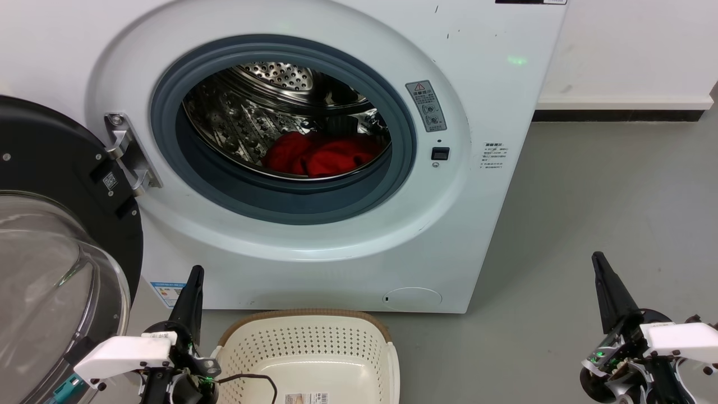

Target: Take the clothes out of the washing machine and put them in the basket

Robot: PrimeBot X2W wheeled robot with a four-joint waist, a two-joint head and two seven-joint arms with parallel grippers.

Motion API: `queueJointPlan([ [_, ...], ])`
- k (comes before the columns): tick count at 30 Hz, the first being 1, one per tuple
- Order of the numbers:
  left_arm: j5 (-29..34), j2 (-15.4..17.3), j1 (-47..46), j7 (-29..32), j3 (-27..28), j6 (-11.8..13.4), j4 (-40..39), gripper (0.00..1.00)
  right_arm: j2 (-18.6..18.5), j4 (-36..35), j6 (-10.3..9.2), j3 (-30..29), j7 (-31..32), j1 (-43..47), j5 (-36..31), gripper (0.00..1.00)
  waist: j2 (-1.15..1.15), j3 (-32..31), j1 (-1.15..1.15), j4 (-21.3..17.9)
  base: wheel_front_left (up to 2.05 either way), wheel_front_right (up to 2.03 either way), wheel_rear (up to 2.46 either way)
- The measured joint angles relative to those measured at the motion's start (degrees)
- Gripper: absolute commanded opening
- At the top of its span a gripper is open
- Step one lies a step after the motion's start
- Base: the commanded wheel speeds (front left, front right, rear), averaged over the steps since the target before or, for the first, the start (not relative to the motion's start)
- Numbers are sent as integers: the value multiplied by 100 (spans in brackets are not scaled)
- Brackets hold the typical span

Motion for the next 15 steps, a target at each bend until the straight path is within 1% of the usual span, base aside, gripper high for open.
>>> queueJointPlan([
  [15, 0, 0, 0, 0, 0, 0, 0, 0, 0, 0, 0, 0, 1, 0, 0, 0, 0, 0, 0, 0, 0, 0, 0],
])
